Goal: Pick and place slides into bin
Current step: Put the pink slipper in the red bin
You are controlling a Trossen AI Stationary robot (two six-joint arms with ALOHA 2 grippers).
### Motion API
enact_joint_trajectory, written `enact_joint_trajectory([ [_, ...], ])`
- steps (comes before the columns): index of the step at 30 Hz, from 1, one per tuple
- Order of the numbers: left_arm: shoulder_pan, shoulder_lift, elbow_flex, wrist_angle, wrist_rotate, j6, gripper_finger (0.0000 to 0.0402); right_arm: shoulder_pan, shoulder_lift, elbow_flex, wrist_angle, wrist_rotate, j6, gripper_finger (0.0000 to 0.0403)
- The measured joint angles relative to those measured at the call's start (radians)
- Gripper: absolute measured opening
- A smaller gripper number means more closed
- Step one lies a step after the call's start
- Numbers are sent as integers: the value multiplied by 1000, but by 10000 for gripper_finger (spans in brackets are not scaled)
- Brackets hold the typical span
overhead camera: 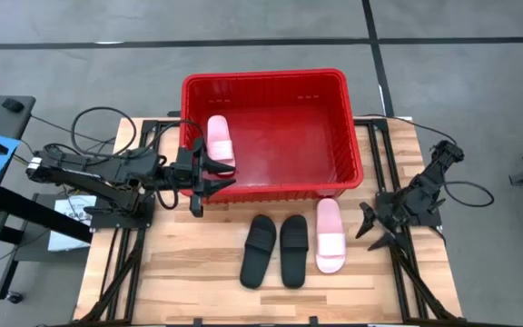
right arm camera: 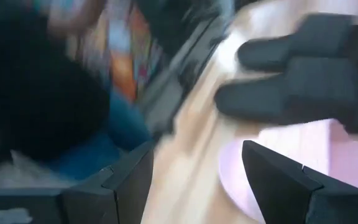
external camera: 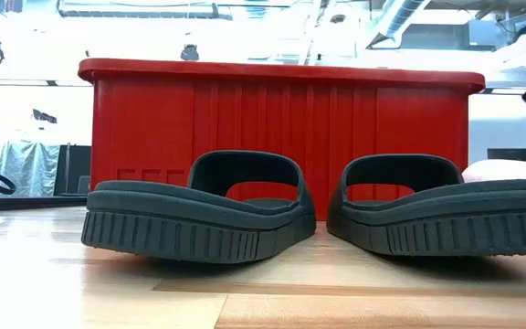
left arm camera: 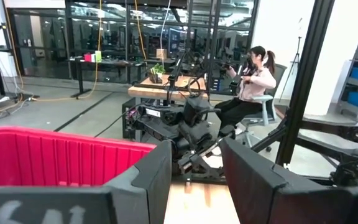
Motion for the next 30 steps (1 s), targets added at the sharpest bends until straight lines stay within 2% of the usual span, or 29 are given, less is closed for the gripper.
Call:
enact_joint_trajectory([
  [3,0,0,0,12,-1,0,133,-10,0,0,67,171,263,240],
  [7,0,0,0,10,-1,-1,133,-31,1,0,92,259,267,240],
  [11,0,0,0,10,-14,-2,133,-42,1,0,139,262,284,240],
  [14,0,0,0,9,-24,-4,133,-42,13,0,243,240,255,240],
  [21,0,0,0,4,-24,-4,133,-42,181,20,509,269,130,240],
  [26,0,0,0,-2,4,-4,133,-33,371,163,460,295,-36,237],
  [30,0,0,0,-2,10,14,133,-24,511,328,231,292,-44,222],
])
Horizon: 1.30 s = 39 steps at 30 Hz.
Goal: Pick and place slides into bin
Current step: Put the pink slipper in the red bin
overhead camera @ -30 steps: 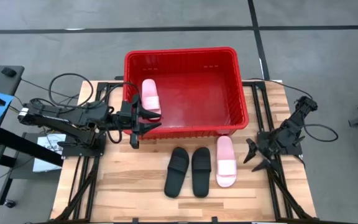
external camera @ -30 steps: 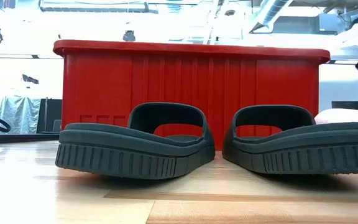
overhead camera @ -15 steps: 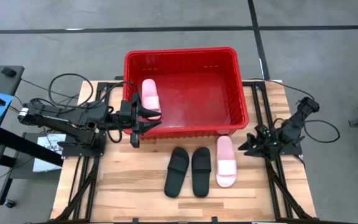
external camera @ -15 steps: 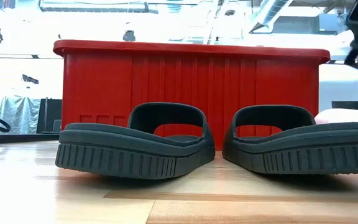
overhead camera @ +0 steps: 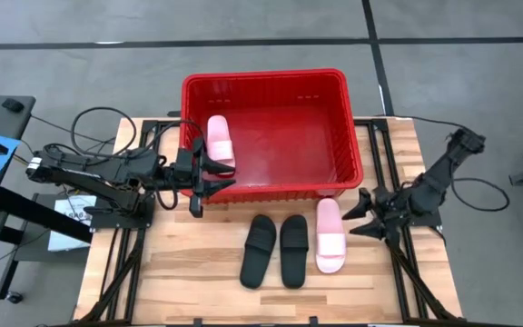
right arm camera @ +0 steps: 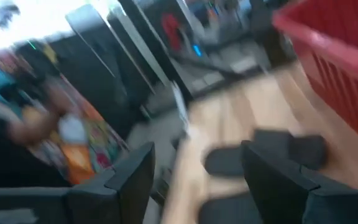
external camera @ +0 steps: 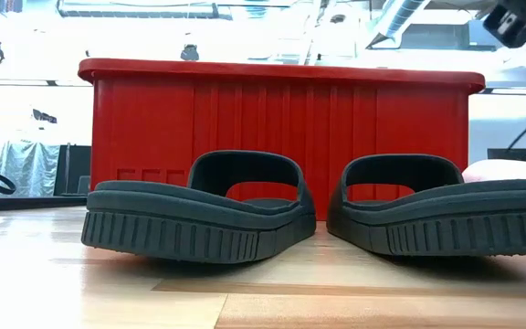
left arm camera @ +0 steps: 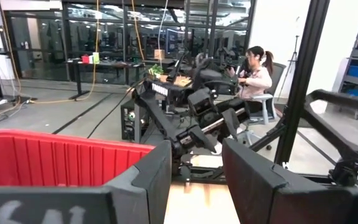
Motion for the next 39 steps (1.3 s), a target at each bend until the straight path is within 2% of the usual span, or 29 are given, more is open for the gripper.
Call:
enact_joint_trajectory([
  [3,0,0,0,0,0,3,133,18,92,118,-268,-14,88,206],
  [6,0,0,0,0,0,4,133,36,175,189,-502,-74,198,190],
  [11,0,0,0,1,17,4,133,41,312,204,-631,-133,280,172],
  [17,0,0,0,1,51,4,133,30,475,204,-641,-130,222,180],
  [28,0,0,0,2,51,6,133,-21,738,204,-612,-131,122,205],
  [33,0,0,0,2,51,5,133,-42,801,204,-542,-137,38,200],
  [39,0,0,0,2,51,5,133,-76,845,205,-498,-198,-14,189],
])
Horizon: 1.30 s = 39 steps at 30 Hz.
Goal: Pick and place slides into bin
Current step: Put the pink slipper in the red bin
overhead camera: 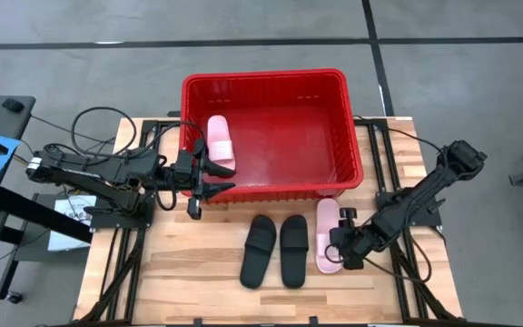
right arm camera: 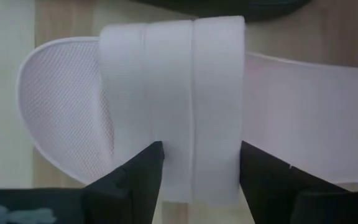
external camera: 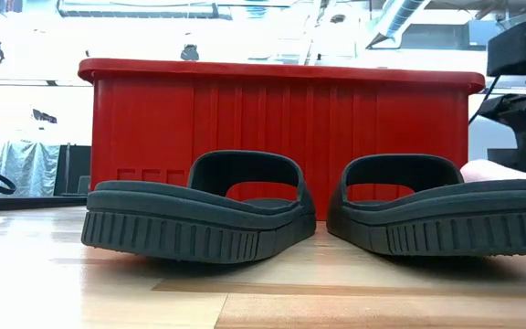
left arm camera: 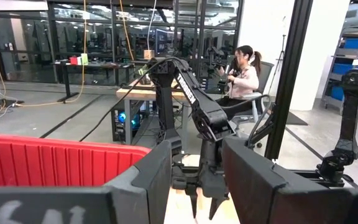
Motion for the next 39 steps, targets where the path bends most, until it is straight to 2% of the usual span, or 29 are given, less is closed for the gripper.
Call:
enact_joint_trajectory([
  [5,0,0,0,0,0,-2,133,-12,5,0,3,-24,13,172],
  [8,0,0,0,-1,0,-3,133,-12,5,0,0,-37,29,144],
  [10,0,0,0,-4,0,-4,133,-12,4,0,0,-42,30,112],
  [13,0,0,0,-6,0,-5,133,-12,4,0,1,-73,35,40],
  [15,0,0,0,-6,-1,-5,133,-12,4,0,1,-93,48,13],
  [25,0,0,0,-23,-2,-15,133,-12,-23,39,-39,-149,89,3],
  [39,0,0,0,-34,-1,-28,133,54,-28,356,-334,-128,51,1],
])
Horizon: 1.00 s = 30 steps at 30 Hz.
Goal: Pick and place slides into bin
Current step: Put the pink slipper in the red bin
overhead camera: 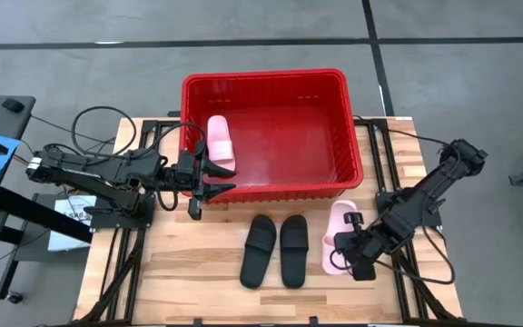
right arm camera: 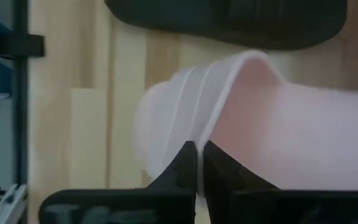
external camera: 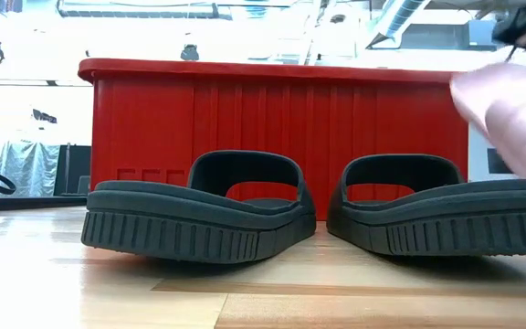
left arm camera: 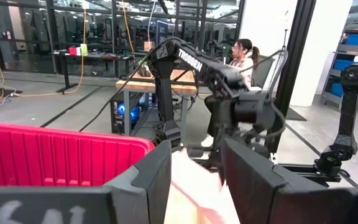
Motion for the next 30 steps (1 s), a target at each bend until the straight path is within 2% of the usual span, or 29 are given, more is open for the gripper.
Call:
enact_joint_trajectory([
  [10,0,0,0,0,0,-34,133,31,41,237,-168,9,-26,0],
  [17,0,0,0,1,0,-69,133,-9,186,488,-367,14,-178,0],
  [23,0,0,0,1,0,-110,133,-70,285,710,-552,61,-325,0],
  [30,8,0,0,1,-3,-170,134,-160,348,928,-569,126,-526,0],
])
